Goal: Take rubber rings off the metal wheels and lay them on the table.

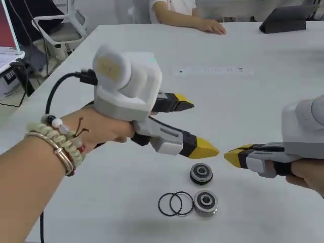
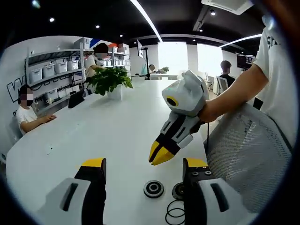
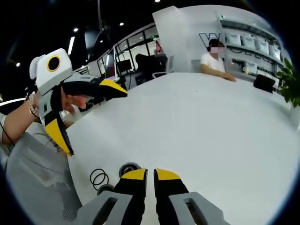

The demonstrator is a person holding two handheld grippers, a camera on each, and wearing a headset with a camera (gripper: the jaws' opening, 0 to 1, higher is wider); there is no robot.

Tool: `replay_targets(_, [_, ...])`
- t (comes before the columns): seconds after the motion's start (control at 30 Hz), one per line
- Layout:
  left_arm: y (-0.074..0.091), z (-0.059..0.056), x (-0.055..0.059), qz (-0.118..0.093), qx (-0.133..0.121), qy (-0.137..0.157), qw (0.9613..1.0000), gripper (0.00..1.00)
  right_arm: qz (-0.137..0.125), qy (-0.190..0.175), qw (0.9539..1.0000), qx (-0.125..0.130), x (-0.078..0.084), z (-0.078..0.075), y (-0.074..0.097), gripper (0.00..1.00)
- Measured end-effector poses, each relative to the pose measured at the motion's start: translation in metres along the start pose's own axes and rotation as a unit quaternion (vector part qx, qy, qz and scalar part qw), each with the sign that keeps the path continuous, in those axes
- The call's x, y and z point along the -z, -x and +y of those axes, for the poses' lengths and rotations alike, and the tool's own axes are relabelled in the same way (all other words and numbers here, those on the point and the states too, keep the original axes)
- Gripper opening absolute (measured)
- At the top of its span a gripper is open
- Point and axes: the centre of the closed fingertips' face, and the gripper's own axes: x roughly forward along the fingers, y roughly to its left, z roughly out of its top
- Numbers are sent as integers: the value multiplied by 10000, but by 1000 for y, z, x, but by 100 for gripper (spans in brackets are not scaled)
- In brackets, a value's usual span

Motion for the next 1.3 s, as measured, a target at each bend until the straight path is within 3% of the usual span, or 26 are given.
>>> replay_targets(0.13, [-7,-4,19,48,-10,69,10000,59,102,67,9999,-52,6,2,-3,3])
replay_targets(0.23, [-9,0,32,39,-196,227,9995,54,180,139,9997,-95,10,4,-6,4])
replay_targets(0.4, [-12,6,46,-39,-365,544,9978,42,316,326,9988,-194,17,9,-10,5])
replay_targets(0.47, [-15,7,50,25,-407,518,9978,38,381,415,9982,-183,20,9,-10,6])
replay_targets(0.73, [-28,-7,66,214,-162,514,9983,24,470,501,9975,-179,24,6,-10,6])
replay_targets(0.97, [-34,-12,77,375,-112,533,9978,14,476,511,9973,-227,23,8,-11,6])
replay_targets(1.17, [-38,-20,85,563,2,435,9975,12,561,544,9966,-277,27,11,-12,6])
replay_targets(1.3, [-38,-17,85,579,-58,428,9974,10,648,575,9958,-302,31,13,-13,6])
